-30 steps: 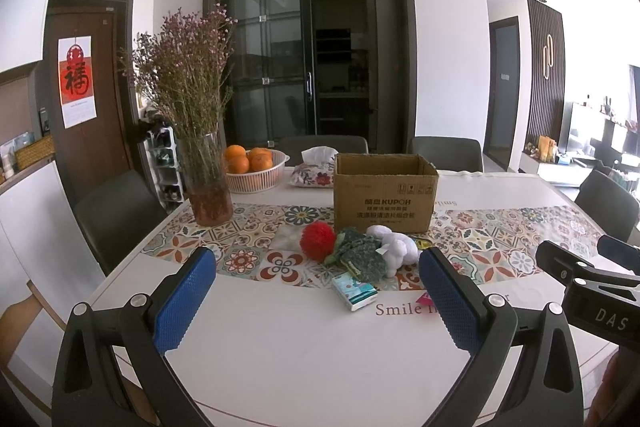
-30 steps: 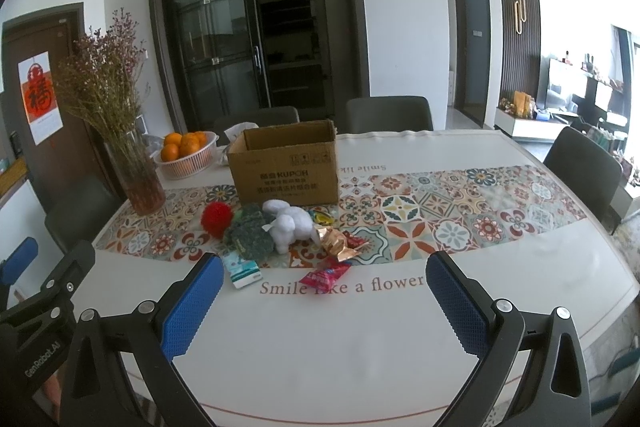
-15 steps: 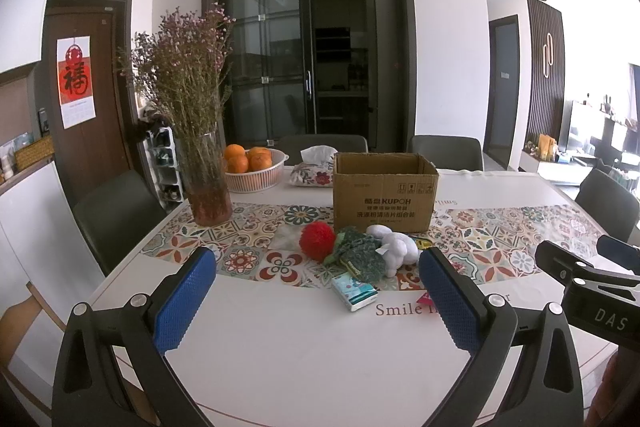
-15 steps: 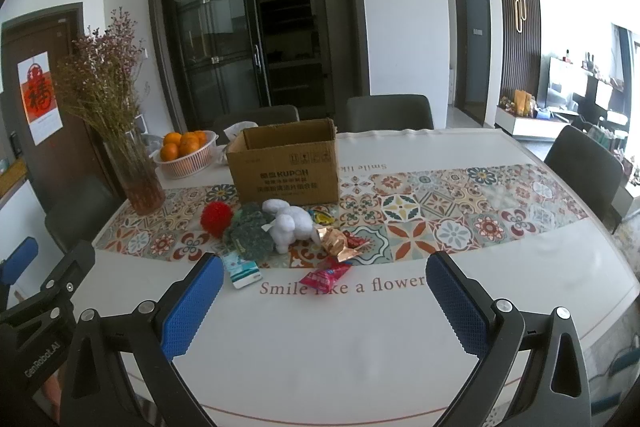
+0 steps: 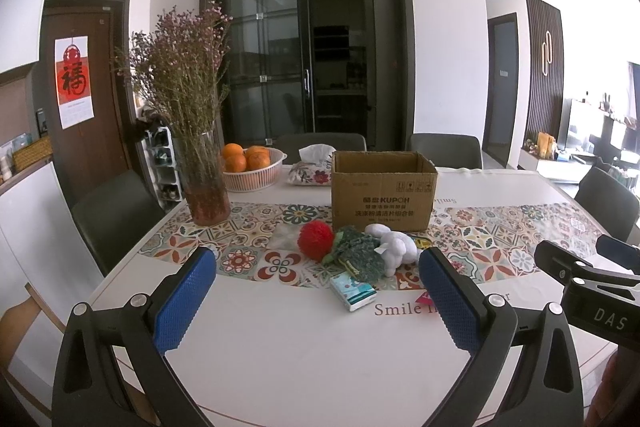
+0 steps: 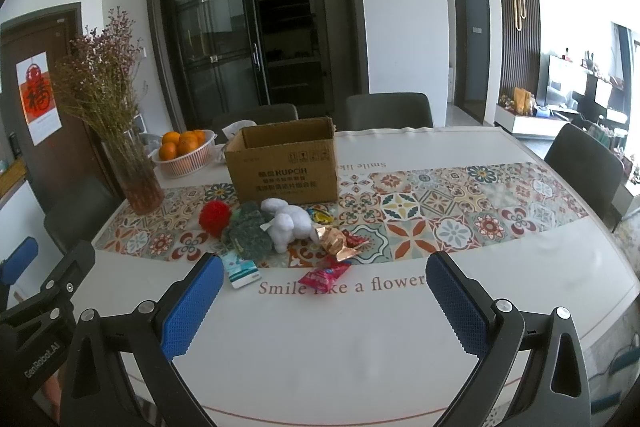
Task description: Organize soft objects
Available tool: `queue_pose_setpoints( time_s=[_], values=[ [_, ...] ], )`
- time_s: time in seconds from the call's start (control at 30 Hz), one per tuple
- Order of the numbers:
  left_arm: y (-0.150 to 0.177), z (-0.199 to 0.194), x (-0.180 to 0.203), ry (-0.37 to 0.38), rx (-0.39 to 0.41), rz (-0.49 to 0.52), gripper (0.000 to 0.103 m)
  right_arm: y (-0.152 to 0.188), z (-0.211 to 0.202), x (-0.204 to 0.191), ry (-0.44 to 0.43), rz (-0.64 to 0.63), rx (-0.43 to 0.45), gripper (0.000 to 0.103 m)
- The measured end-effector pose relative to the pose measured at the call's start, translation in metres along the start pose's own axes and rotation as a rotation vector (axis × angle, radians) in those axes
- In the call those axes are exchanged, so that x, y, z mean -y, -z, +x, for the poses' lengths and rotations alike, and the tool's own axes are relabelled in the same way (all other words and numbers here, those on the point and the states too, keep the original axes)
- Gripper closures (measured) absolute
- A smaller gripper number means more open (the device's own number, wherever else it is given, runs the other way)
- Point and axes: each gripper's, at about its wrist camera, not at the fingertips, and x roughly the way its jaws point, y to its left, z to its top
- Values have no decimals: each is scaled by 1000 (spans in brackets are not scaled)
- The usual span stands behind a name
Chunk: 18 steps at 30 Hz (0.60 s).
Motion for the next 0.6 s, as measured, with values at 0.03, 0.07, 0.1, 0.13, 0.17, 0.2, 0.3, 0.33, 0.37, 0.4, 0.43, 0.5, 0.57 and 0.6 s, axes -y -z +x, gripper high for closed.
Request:
queue_pose_setpoints(
  time_s=[0.03, 0.07, 0.1, 0.13, 0.17, 0.2, 0.3, 0.33, 0.37, 0.4, 0.43, 0.5, 0.57, 0.6],
  values=[
    [0, 0, 0, -2, 2, 0, 0, 0, 0, 0, 1, 1, 1, 0],
    [0, 0, 0, -2, 2, 1, 0, 0, 0, 0, 1, 1, 2, 0],
    [-1, 0, 0, -2, 1, 1, 0, 0, 0, 0, 1, 0, 2, 0],
    [0, 0, 0, -3, 1, 1, 0, 0, 0, 0, 0, 0, 1, 0],
    [-1, 1, 1, -4, 0, 2, 0, 0, 0, 0, 0, 1, 2, 0],
    [-1, 1, 1, -3, -1, 2, 0, 0, 1, 0, 0, 0, 1, 0],
    [0, 3, 1, -6, 0, 4, 0, 0, 1, 0, -1, 1, 0, 0],
    [-1, 3, 1, -6, 0, 4, 0, 0, 2, -1, -1, 2, -1, 0],
    [-1, 3, 1, -6, 0, 3, 0, 0, 1, -1, 0, 3, 0, 0],
    [-1, 4, 1, -6, -2, 4, 0, 0, 2, -1, 0, 3, -1, 0],
    [-1, 4, 1, -5, -2, 5, 0, 0, 2, -1, 1, 3, -1, 0],
    [-1, 5, 1, -3, -5, 6, 0, 1, 4, -1, 3, 5, -3, 0],
    [-3, 8, 1, 0, -9, 7, 0, 0, 9, -2, 6, 6, -9, 0],
    [-4, 10, 0, 3, -12, 8, 0, 0, 11, -3, 8, 8, -11, 0]
  ],
)
